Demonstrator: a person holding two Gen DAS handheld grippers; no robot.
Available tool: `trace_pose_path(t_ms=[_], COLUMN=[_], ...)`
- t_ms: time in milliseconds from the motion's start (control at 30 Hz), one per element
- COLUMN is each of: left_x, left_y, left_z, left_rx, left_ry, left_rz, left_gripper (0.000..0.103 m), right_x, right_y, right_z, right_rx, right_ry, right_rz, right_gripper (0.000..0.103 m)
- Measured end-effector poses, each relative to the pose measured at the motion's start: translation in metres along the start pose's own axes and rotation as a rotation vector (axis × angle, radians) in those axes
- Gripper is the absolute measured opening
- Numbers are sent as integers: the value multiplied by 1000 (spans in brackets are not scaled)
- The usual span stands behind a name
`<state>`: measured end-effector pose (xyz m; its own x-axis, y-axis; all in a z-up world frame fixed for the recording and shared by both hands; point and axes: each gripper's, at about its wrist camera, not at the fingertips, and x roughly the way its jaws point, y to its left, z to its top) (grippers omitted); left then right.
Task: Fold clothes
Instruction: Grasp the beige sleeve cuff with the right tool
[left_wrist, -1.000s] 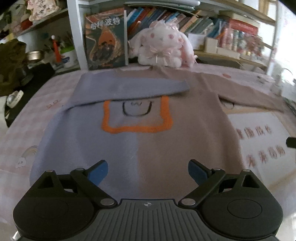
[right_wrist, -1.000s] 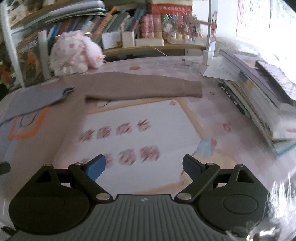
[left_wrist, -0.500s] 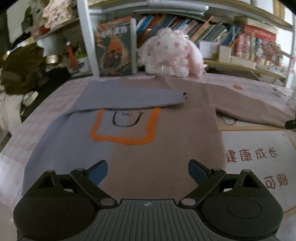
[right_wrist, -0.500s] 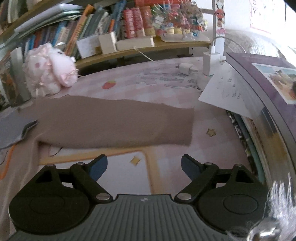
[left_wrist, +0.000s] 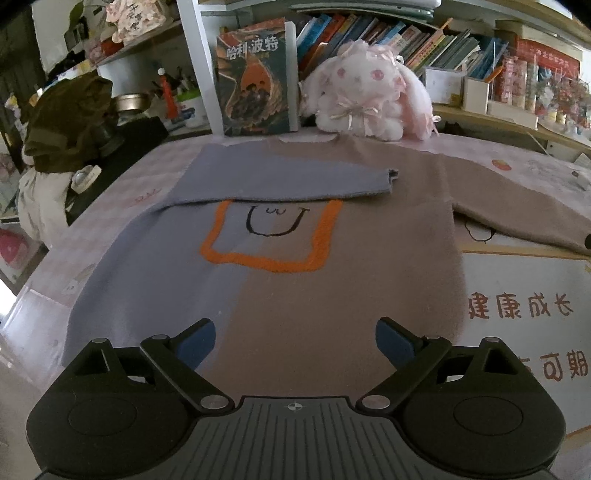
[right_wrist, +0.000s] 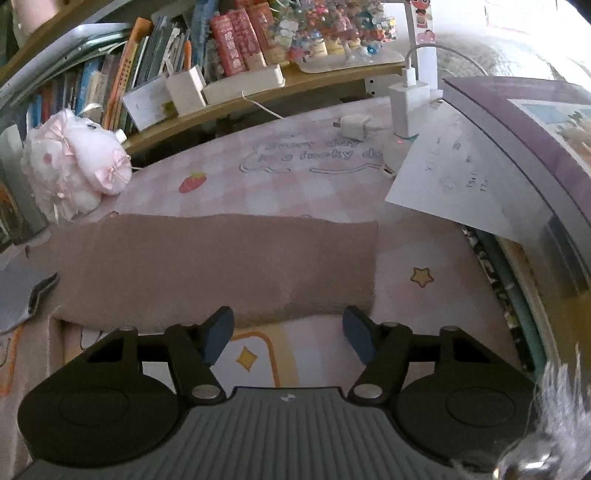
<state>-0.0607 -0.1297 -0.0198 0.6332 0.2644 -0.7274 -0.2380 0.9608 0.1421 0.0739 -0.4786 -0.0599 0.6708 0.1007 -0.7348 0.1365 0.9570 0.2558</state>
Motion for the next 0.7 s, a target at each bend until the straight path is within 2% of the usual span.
trace_pose_path(t_ms=[200,300,467,700], left_x=[-1,-3,-5,-8], left_y=[-4,-7,-5,-1], left_z=[-2,-3,-4,-5], left_rx=[24,42,46,24], left_ry=[17,15,12,9], left_rz=[-8,-10,-11,2], left_gripper=[96,96,96,96], right_x=[14,20,29,33], right_y=[4,-1,-10,-25], right_z=[12,19,31,35], right_rx=[17,82,202,294], right_ry=[-26,-27,-24,-39], right_rz=[65,79,98,106], right_gripper=[64,57,35,34])
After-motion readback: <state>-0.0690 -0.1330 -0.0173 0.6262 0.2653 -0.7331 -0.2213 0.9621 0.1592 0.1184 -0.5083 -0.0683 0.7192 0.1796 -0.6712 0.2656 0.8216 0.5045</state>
